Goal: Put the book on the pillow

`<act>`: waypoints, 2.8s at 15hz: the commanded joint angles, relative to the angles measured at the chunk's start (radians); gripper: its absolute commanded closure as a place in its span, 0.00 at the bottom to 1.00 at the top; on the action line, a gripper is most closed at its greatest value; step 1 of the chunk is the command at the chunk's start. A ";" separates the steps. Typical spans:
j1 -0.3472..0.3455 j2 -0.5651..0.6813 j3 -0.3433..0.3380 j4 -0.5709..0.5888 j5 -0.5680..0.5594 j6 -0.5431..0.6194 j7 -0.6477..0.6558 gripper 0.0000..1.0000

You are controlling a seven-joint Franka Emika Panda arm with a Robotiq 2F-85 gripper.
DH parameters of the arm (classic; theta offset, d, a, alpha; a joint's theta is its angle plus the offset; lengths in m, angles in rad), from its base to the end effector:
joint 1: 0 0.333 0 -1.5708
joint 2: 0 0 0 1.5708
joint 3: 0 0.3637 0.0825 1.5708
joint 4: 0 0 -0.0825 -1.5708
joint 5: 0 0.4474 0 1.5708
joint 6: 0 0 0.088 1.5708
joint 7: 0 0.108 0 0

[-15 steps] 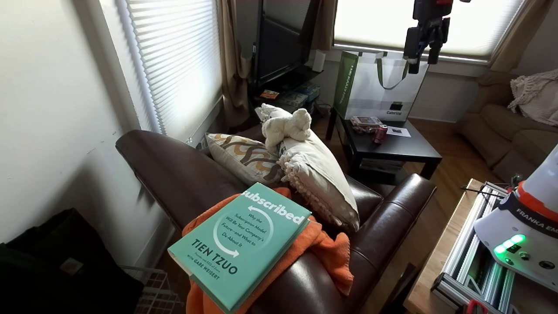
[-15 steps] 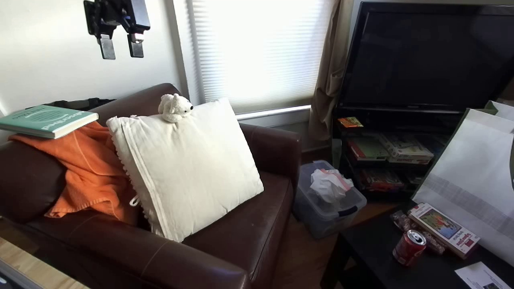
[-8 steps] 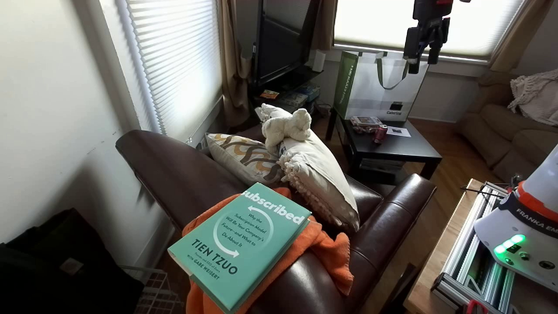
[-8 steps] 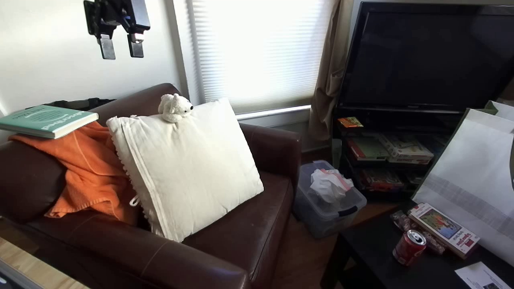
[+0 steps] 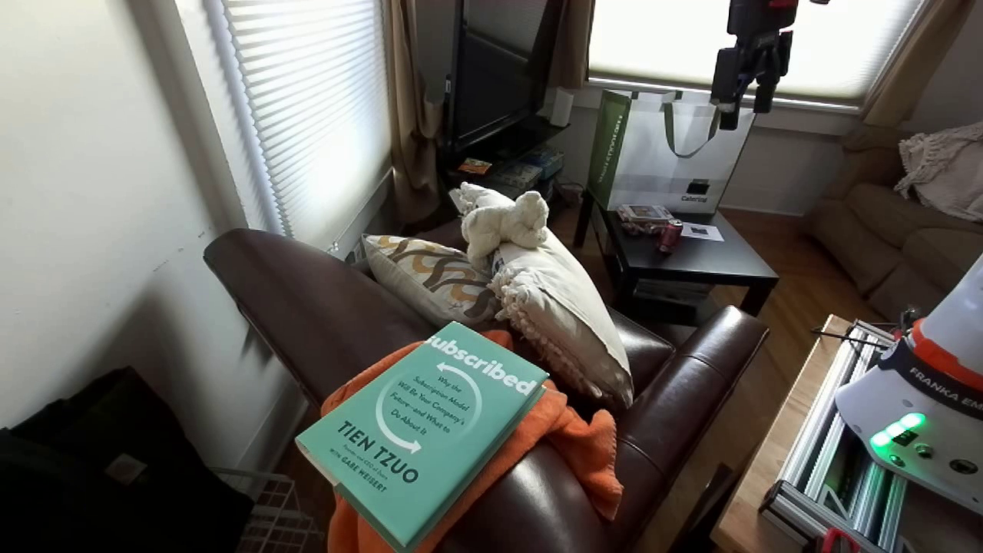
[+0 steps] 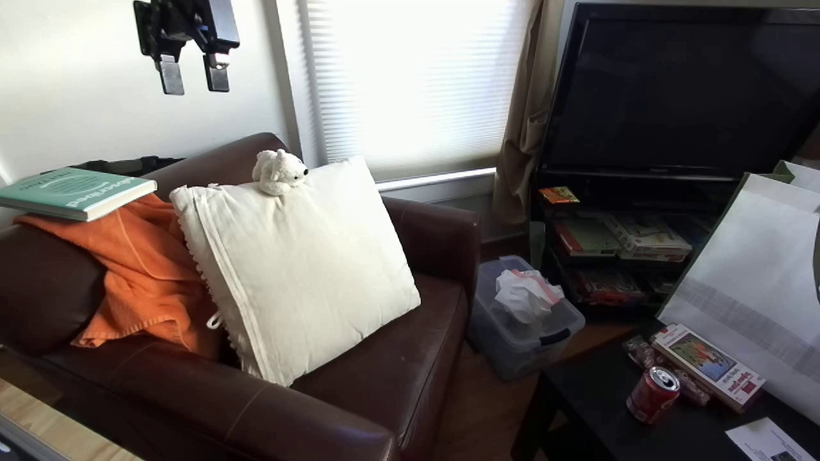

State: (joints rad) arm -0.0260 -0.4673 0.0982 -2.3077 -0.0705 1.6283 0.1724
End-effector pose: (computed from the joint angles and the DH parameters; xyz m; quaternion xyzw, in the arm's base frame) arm 0.4259 0.0278 0.5307 0.9913 -0.0515 -0.0995 0.0688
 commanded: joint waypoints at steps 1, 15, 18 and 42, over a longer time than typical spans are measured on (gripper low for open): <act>0.013 0.001 -0.011 0.002 -0.004 -0.002 0.005 0.00; 0.054 0.036 0.030 0.045 -0.024 0.027 -0.014 0.00; 0.099 0.074 0.070 0.095 -0.037 0.058 -0.053 0.00; 0.286 0.619 0.181 0.552 -0.012 0.185 -0.519 0.00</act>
State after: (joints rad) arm 0.2409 0.0302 0.2683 -1.8774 -0.1032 1.8232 -0.2366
